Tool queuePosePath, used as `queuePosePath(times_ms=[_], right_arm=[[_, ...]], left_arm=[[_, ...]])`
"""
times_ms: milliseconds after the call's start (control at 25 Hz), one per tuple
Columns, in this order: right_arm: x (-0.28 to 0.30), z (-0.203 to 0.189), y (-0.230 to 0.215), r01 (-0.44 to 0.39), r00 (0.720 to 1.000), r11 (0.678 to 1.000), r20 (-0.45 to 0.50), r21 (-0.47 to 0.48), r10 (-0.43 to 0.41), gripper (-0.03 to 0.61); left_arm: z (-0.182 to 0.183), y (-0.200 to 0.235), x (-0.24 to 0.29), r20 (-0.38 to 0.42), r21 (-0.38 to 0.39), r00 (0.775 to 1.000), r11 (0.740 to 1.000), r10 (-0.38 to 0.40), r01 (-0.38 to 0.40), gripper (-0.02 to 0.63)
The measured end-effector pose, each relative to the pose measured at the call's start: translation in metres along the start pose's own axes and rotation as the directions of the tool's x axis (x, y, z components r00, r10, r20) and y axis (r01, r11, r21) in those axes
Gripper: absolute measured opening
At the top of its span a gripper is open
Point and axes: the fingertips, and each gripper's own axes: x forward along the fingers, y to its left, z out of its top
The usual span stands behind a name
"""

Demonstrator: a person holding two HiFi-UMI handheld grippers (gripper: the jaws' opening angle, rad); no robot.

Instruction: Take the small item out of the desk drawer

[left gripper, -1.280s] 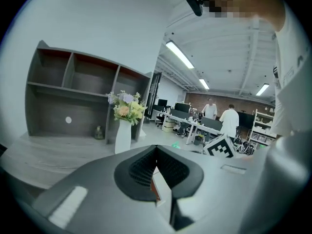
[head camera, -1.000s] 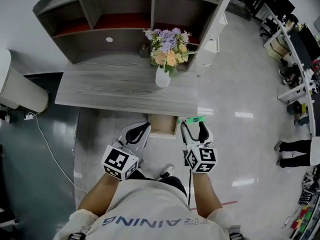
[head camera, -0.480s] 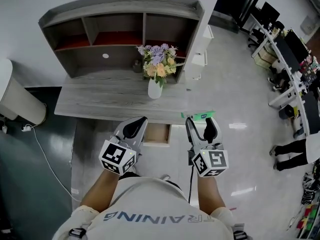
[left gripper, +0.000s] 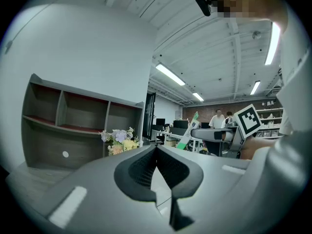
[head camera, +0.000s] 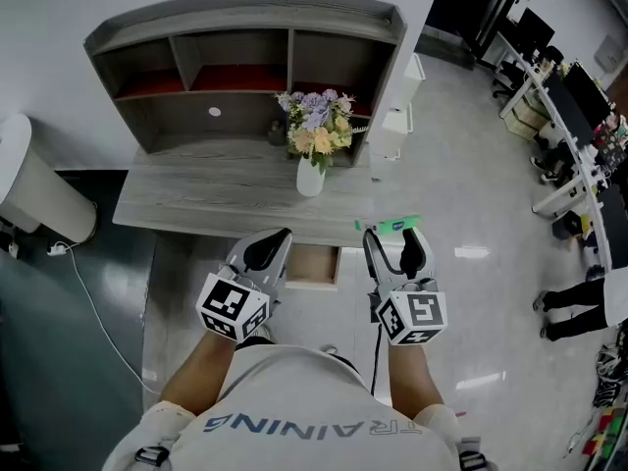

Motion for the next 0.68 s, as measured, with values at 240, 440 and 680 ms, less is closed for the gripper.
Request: queuePosePath(times_ms=[240, 440, 680], right_arm=[[0.0033, 0.0006, 0.0034, -0.004, 1.0, 1.0, 0.003, -0.015, 0.004, 0.319], [0.0001, 0.0008, 0.0045, -0.003, 1.0, 1.0, 0.0, -0.022, 0.003, 0.319], [0.0008, -0.0017, 0.0064, -0.002, 1.0, 1.0, -0.007, -0.019, 0.002, 0.319]], left_arm=[[0.0024, 0.005, -0.0013, 0.009, -0.002, 1.0, 1.0, 0.009, -0.009, -0.002], [0.0013, 0.0025, -0.0029, 0.011, -0.006, 1.0, 1.0, 0.007, -0.007, -0.002], [-0.0006, 0.0034, -0.0028, 0.01, -0.016, 1.0, 1.0, 0.002, -0.002, -0.002]])
